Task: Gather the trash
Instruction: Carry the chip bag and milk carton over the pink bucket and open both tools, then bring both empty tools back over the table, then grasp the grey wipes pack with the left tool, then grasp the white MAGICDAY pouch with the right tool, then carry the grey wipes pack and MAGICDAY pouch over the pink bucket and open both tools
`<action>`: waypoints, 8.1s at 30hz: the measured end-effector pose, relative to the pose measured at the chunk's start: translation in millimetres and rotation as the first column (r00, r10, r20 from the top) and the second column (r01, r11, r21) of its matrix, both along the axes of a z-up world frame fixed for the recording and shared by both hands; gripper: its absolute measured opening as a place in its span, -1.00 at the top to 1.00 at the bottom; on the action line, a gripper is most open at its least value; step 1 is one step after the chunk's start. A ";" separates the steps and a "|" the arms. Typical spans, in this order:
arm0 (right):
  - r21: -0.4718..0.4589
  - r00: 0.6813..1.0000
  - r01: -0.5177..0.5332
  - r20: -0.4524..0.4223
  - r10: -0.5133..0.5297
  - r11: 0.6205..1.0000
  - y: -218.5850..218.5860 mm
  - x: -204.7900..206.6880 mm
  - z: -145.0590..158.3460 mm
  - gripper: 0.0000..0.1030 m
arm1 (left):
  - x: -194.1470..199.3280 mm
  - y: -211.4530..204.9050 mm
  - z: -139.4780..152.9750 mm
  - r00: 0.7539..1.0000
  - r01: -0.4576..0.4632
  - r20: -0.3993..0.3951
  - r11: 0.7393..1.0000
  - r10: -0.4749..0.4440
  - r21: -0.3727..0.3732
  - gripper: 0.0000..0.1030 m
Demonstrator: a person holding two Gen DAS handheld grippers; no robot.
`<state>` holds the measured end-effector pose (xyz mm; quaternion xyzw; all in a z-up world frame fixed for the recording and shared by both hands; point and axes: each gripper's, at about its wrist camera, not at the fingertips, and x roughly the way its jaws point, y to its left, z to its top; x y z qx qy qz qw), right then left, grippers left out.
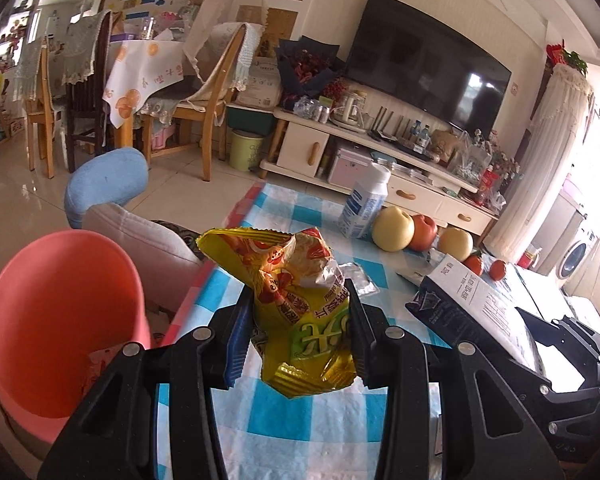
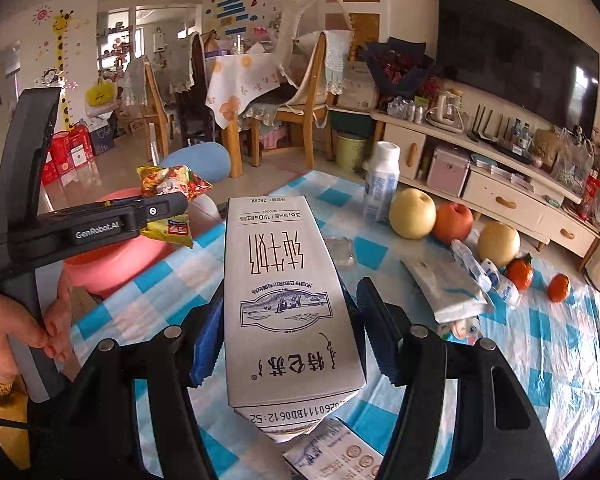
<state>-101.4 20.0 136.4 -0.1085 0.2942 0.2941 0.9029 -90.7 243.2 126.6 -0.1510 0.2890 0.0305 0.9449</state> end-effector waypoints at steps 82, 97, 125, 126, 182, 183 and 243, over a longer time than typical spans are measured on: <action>-0.006 0.992 0.113 0.048 -0.113 0.994 -46.5 -57.2 -31.9 -0.82 | -8.4 -33.4 -43.4 0.990 0.074 -0.121 0.997 -0.077 -0.034 -0.81; 0.218 0.931 0.352 0.021 -0.365 0.910 -187.7 -33.0 -7.8 -0.82 | -13.4 -105.6 -24.6 0.975 0.179 -0.112 0.975 -0.194 -0.134 -0.81; 0.128 0.820 0.573 -0.086 -0.566 0.810 -278.8 119.4 -66.7 -0.82 | 230.1 -287.8 -83.0 0.844 0.259 -0.469 0.963 -0.260 -0.070 -0.81; 0.119 0.825 0.566 -0.084 -0.559 0.816 -275.6 126.0 -68.8 -0.82 | 233.5 -288.3 -85.8 0.840 0.258 -0.479 0.964 -0.255 -0.060 -0.81; -0.026 0.948 0.134 -0.287 -0.136 0.991 -144.7 223.7 -122.6 -0.77 | 144.1 -203.6 -101.3 0.831 0.440 -0.362 0.897 -0.422 -0.037 -0.66; -0.034 0.947 0.134 -0.291 -0.138 0.990 -143.1 225.4 -123.7 -0.77 | 144.3 -203.8 -101.7 0.828 0.445 -0.363 0.895 -0.427 -0.038 -0.66; 0.060 0.943 0.272 -0.217 -0.254 0.960 -189.2 68.0 -81.1 -0.16 | 93.8 -172.5 -103.9 0.866 0.389 -0.317 0.919 -0.386 -0.056 -0.71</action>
